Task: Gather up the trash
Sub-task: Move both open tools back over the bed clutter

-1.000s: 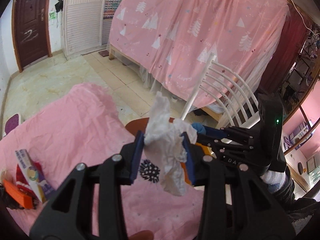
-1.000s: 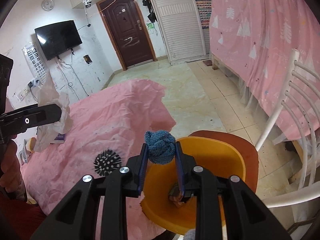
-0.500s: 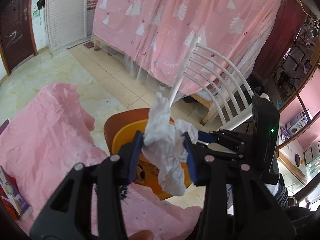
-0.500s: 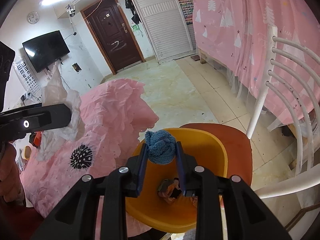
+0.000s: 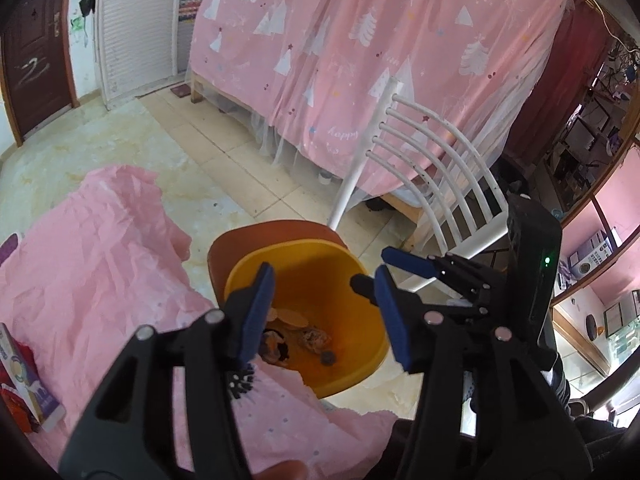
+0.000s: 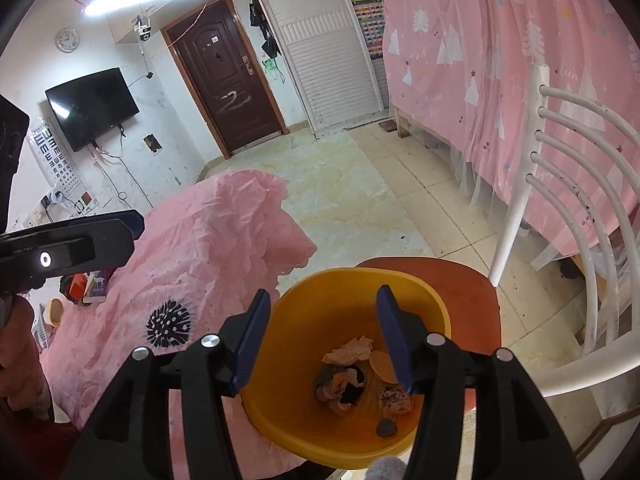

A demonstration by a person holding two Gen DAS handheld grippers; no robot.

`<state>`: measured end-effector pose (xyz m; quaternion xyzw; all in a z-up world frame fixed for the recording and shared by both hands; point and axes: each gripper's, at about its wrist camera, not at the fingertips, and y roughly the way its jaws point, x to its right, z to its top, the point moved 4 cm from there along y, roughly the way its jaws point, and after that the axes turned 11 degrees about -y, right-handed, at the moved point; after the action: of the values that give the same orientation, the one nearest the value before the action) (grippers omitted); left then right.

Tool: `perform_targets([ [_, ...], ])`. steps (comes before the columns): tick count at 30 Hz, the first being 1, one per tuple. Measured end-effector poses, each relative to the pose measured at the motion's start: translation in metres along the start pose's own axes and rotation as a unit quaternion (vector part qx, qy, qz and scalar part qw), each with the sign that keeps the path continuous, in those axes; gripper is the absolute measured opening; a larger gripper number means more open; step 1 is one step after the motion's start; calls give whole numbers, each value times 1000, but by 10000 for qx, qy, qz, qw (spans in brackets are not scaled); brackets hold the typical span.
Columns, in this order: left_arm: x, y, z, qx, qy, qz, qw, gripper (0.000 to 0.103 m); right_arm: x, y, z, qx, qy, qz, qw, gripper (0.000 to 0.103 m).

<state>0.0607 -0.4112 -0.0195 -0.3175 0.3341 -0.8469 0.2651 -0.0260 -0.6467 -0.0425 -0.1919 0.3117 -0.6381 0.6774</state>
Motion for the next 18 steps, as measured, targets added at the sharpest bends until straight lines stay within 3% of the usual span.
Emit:
perform_targets([
  [7, -34, -43, 0, 464, -223, 251, 9984, 59, -31, 2, 25, 119, -211, 125, 9996, 54],
  [18, -110, -109, -16, 995, -819, 504, 9904, 59, -126, 25, 67, 144, -881, 539, 9945, 55],
])
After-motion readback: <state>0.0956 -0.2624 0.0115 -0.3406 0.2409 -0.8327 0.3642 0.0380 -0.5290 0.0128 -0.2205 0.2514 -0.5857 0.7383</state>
